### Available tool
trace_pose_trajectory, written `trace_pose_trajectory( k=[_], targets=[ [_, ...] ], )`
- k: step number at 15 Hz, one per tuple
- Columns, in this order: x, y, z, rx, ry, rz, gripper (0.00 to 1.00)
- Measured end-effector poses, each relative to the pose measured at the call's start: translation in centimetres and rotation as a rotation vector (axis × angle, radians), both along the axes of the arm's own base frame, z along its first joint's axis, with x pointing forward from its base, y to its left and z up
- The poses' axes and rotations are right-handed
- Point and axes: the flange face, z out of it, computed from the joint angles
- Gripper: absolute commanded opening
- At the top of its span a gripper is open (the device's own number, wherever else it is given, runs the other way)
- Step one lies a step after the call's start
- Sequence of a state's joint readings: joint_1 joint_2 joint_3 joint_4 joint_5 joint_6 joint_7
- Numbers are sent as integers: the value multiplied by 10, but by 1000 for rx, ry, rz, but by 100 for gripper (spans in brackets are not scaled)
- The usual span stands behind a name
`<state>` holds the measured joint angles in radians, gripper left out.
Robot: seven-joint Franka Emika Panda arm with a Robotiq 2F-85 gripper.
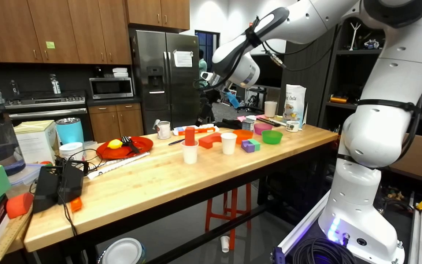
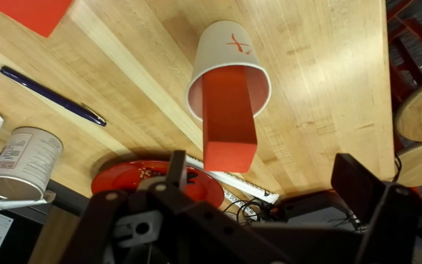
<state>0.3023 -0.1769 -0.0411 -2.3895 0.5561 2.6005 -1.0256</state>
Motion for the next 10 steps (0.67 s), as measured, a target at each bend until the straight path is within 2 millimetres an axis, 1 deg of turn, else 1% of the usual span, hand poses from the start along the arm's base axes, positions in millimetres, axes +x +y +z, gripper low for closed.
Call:
trace_pose_trajectory(
  k=[10],
  targets=[
    [19, -8, -15, 41, 60, 80, 100]
  ],
)
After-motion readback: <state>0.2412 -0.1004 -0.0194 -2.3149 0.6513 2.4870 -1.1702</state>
